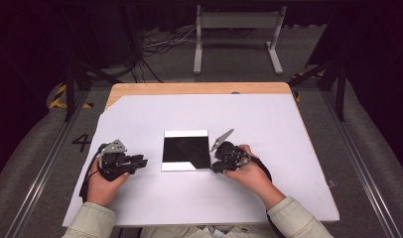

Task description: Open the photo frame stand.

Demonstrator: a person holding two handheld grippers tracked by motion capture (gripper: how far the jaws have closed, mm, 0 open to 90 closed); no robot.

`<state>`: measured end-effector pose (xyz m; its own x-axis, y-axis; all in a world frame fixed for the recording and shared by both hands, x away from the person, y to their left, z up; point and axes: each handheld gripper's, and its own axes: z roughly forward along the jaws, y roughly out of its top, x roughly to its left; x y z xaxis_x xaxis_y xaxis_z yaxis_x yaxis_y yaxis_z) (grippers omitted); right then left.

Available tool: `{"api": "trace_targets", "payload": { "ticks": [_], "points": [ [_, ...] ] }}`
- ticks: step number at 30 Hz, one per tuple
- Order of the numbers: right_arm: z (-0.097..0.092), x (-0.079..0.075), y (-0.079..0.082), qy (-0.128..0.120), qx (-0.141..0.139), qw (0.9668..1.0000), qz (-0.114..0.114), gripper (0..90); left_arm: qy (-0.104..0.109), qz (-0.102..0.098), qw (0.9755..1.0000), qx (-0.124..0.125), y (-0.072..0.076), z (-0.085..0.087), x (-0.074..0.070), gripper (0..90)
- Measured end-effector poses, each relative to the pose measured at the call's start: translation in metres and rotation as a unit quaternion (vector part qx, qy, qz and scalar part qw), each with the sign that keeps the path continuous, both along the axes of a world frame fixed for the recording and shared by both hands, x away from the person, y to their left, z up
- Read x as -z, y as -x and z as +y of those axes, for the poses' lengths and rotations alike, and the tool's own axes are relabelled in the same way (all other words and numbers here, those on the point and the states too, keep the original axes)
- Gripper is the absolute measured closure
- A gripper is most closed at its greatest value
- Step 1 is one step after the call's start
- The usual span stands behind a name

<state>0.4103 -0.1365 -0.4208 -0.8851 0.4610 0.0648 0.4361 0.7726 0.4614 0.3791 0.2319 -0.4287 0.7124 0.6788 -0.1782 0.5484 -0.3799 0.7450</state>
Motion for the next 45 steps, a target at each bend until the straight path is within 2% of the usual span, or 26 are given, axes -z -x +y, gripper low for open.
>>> {"api": "trace_targets", "payload": {
  "ticks": [7,12,15,26,34,41,45],
  "points": [
    [0.004,-0.001,0.001,0.006,-0.005,0.9999,-0.007,84.3,0.001,0.001,1.0,0.001,0.0,0.0,0.0,69.2],
    [0.003,-0.003,0.002,-0.001,-0.004,1.0,-0.008,86.6,0.002,0.001,1.0,0.001,0.0,0.0,0.0,69.1],
    [0.002,-0.007,0.004,-0.008,-0.004,0.9998,-0.017,89.3,0.002,0.0,1.0,0.001,0.0,-0.001,0.0,69.1],
    [-0.002,-0.024,0.007,-0.047,0.001,0.9978,-0.046,90.0,0.003,0.0,1.0,0.001,0.0,-0.001,0.0,69.0],
    [-0.003,-0.033,0.006,-0.072,0.005,0.9959,-0.054,90.0,0.004,-0.001,1.0,0.001,0.0,-0.001,0.0,69.0],
    [-0.004,-0.037,0.006,-0.096,0.014,0.9934,-0.062,90.0,0.002,0.0,1.0,0.007,0.0,-0.002,0.001,68.8],
    [-0.006,-0.04,0.007,-0.123,0.024,0.9897,-0.069,90.0,0.002,0.001,1.0,0.005,0.0,-0.003,0.001,68.4]
  ]
}}
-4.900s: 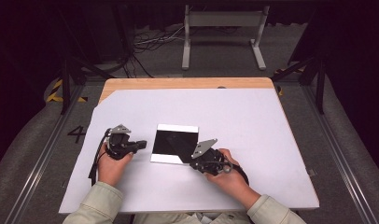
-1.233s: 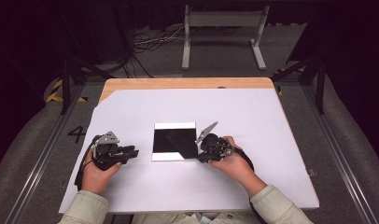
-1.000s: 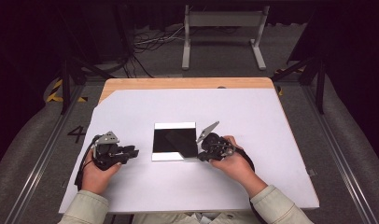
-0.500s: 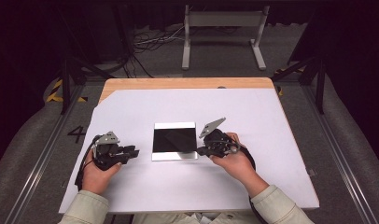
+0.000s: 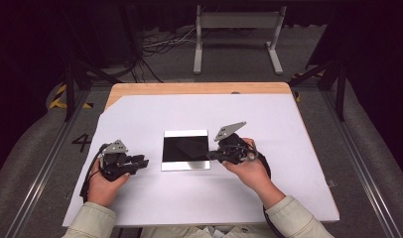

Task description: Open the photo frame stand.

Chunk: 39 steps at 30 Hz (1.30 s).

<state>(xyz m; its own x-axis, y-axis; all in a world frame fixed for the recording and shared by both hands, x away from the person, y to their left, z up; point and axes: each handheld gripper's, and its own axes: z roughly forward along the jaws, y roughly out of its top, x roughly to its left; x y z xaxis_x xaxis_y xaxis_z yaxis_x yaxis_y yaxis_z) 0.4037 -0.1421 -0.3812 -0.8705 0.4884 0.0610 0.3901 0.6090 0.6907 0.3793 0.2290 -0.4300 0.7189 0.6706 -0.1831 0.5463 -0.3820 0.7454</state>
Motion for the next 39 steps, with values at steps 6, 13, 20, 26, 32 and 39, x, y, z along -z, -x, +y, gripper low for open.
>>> {"api": "trace_targets", "payload": {
  "ticks": [6,13,20,26,32,39],
  "points": [
    [-0.003,0.001,0.001,-0.042,0.01,0.999,-0.009,90.0,0.007,0.002,1.0,0.003,-0.001,-0.001,0.002,67.6],
    [-0.004,0.003,0.003,-0.077,0.018,0.9964,-0.031,90.0,0.01,0.002,0.9999,0.002,-0.001,-0.001,0.004,67.5],
    [-0.004,0.002,0.002,-0.084,0.024,0.9955,-0.036,90.0,0.008,0.004,1.0,0.004,-0.001,-0.002,0.005,67.2],
    [-0.005,-0.003,0.004,-0.103,0.023,0.9934,-0.045,90.0,0.007,0.005,0.9999,0.006,-0.002,-0.002,0.005,67.0],
    [-0.006,-0.008,0.005,-0.096,0.024,0.9937,-0.052,90.0,0.01,0.007,0.9999,0.007,-0.002,-0.002,0.005,66.9],
    [-0.011,-0.01,0.006,-0.092,0.028,0.994,-0.052,90.0,0.017,0.006,0.9998,0.004,-0.003,-0.002,0.005,66.7]
  ]
}}
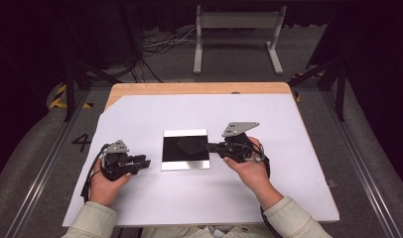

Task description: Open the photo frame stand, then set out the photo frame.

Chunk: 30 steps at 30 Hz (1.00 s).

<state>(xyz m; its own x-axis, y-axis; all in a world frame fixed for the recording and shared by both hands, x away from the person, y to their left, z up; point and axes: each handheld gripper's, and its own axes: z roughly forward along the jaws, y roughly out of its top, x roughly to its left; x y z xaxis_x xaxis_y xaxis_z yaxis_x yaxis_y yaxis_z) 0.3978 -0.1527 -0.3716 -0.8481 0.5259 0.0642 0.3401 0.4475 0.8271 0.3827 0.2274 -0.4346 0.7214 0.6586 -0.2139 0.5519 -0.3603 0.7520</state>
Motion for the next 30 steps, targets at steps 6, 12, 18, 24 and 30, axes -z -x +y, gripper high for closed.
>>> {"api": "trace_targets", "payload": {
  "ticks": [6,12,18,24,30],
  "points": [
    [-0.008,-0.006,0.001,-0.008,0.006,0.9999,0.006,85.6,0.002,0.001,1.0,0.001,-0.002,-0.002,-0.001,66.4],
    [-0.016,-0.009,-0.001,-0.024,0.02,0.999,0.031,80.1,0.0,-0.001,1.0,0.002,-0.003,-0.005,-0.001,66.0],
    [-0.02,-0.013,-0.005,-0.03,0.025,0.9977,0.056,73.0,-0.006,-0.006,1.0,0.001,-0.002,-0.004,-0.001,65.6],
    [-0.022,-0.02,-0.012,-0.028,0.029,0.9966,0.071,67.3,0.0,-0.001,1.0,-0.005,-0.002,-0.004,-0.001,65.5],
    [-0.024,-0.025,-0.024,-0.013,0.039,0.9953,0.087,65.0,-0.002,-0.001,1.0,-0.002,-0.003,-0.004,-0.001,65.5]
  ]
}}
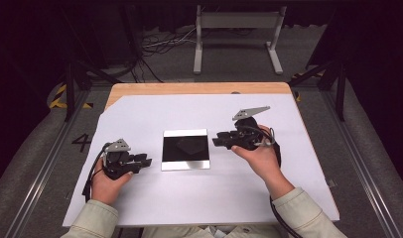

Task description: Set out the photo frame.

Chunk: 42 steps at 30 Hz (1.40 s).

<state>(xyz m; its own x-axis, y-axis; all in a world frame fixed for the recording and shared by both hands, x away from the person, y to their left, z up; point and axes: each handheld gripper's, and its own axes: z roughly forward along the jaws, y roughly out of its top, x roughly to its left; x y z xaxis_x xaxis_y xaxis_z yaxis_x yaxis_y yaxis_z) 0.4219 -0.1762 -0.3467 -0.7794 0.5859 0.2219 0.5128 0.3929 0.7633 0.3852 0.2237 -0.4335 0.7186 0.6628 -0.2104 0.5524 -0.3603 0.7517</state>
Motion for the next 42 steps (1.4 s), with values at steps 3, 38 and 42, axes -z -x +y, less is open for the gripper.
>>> {"api": "trace_targets", "payload": {
  "ticks": [3,38,42],
  "points": [
    [-0.001,-0.004,-0.006,0.005,0.003,0.9999,0.009,64.8,0.0,-0.001,1.0,0.0,0.0,0.0,0.0,65.5],
    [0.023,0.007,-0.052,-0.007,0.041,0.9735,0.225,60.8,-0.001,0.0,1.0,0.003,-0.001,-0.002,0.001,65.6],
    [0.024,0.013,-0.055,-0.011,0.046,0.9693,0.242,60.8,-0.002,0.0,1.0,0.0,0.0,-0.002,0.001,65.6]
  ]
}}
